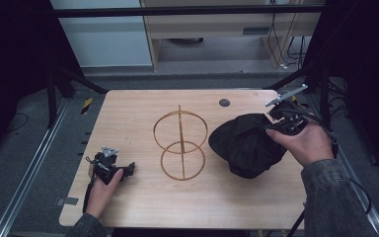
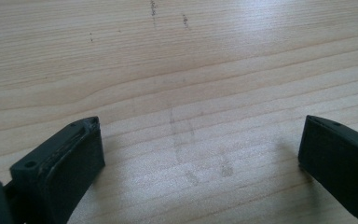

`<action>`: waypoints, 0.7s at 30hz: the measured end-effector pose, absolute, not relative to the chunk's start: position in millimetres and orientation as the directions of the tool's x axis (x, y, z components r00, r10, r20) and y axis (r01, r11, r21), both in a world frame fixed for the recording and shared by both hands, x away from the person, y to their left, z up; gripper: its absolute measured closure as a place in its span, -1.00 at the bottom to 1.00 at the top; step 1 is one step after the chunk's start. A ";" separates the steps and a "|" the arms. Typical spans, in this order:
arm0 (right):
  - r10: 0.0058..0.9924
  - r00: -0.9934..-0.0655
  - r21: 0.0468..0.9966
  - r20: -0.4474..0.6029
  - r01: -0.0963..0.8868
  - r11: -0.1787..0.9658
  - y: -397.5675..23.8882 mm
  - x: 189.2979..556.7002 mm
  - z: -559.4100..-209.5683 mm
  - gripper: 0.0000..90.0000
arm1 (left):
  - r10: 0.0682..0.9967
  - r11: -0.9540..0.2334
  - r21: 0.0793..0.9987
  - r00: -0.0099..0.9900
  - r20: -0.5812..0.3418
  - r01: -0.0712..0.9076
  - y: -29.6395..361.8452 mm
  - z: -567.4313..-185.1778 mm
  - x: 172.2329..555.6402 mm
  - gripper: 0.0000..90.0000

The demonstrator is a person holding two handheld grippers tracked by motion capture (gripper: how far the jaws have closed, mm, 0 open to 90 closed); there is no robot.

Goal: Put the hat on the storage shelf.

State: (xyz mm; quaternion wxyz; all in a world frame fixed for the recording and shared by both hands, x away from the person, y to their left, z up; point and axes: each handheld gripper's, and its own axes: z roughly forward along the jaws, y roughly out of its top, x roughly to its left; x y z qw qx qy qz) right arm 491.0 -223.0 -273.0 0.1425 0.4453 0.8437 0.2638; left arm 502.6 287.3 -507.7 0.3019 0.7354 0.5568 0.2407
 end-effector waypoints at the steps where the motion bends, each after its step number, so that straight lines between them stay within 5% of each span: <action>1: 0.828 -0.561 0.575 -0.006 0.676 0.461 -222.7 491.0 -271.5 0.90 | 0.964 -0.198 0.712 0.264 0.018 0.674 287.3 -507.8 502.6 -1.00; 21: 0.858 -0.513 0.677 -0.001 0.632 0.379 -231.3 480.6 -237.0 0.91 | 0.964 -0.199 0.712 0.267 0.018 0.673 287.2 -507.8 502.3 -1.00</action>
